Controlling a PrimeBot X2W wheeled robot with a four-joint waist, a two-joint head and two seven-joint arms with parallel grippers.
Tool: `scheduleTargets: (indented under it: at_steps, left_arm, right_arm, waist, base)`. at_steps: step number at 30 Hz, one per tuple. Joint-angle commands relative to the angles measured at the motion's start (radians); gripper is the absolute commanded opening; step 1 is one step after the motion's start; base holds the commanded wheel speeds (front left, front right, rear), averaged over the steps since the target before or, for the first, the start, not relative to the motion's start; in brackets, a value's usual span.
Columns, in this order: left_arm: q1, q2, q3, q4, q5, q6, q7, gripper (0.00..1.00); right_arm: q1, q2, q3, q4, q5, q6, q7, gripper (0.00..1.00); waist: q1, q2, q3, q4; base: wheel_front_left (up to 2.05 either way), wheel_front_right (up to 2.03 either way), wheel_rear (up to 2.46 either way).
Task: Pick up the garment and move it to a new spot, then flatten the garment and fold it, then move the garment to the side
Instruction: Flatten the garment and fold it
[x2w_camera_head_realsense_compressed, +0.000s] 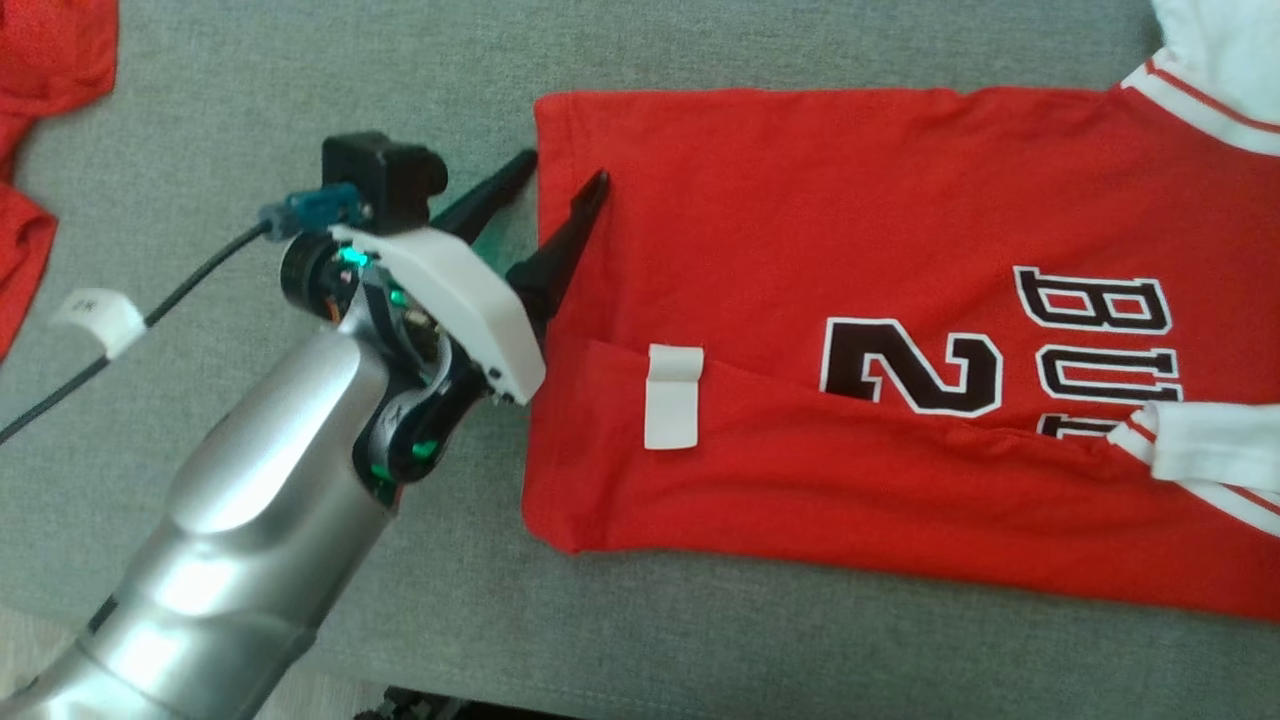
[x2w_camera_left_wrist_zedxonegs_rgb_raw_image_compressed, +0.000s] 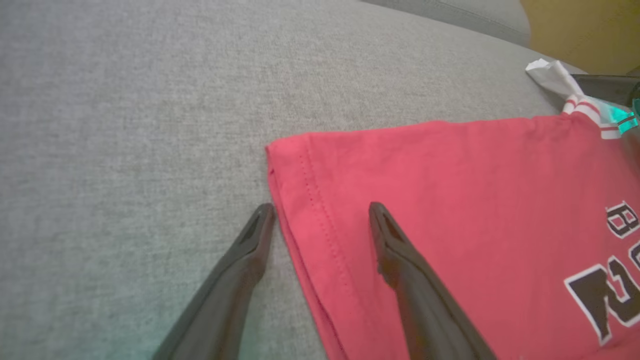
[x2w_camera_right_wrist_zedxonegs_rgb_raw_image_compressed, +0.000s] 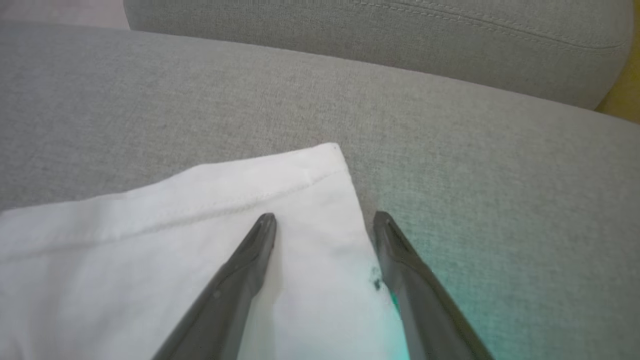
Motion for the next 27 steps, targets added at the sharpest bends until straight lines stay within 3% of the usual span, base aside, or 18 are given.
scheduleTargets:
  at_steps: [1, 15, 16, 17, 18, 27]
  left_arm:
    - [-0.027, 0.023, 0.028, 0.006, 0.010, -0.002, 0.000, 1.00]
    - [-0.093, -0.003, 0.004, 0.108, 0.002, -0.039, 0.031, 1.00]
    - [-0.096, -0.006, -0.001, 0.113, -0.002, -0.048, 0.039, 0.92]
    - [-0.098, -0.011, -0.001, 0.117, -0.008, -0.051, 0.041, 0.26]
    - [-0.102, -0.014, 0.003, 0.121, -0.009, -0.049, 0.036, 0.00]
    - [-0.107, 0.002, 0.054, 0.111, -0.006, -0.028, -0.047, 0.00]
  right_arm:
    - [-0.018, 0.003, 0.010, -0.011, -0.005, 0.008, 0.003, 1.00]
    - [-0.035, 0.021, 0.064, 0.056, 0.030, 0.008, 0.041, 1.00]
    - [-0.033, 0.029, 0.068, 0.060, 0.036, 0.008, 0.041, 1.00]
    - [-0.031, 0.037, 0.078, 0.064, 0.046, 0.008, 0.043, 0.45]
    - [-0.030, 0.042, 0.089, 0.063, 0.059, 0.008, 0.044, 0.00]
    - [-0.068, 0.027, 0.105, 0.018, 0.150, 0.008, -0.101, 0.00]
  waist:
    - [0.0000, 0.0000, 0.003, 0.001]
    - [0.0000, 0.0000, -0.004, -0.022]
    - [0.0000, 0.0000, -0.006, -0.023]
    - [0.0000, 0.0000, -0.007, -0.024]
    - [0.0000, 0.0000, -0.008, -0.025]
    - [0.0000, 0.0000, -0.039, -0.061]
  base:
    - [0.00, 0.00, 0.00]
    - [0.00, 0.00, 0.00]
    - [0.00, 0.00, 0.00]
    - [0.00, 0.00, 0.00]
    - [0.00, 0.00, 0.00]
    - [0.00, 0.00, 0.00]
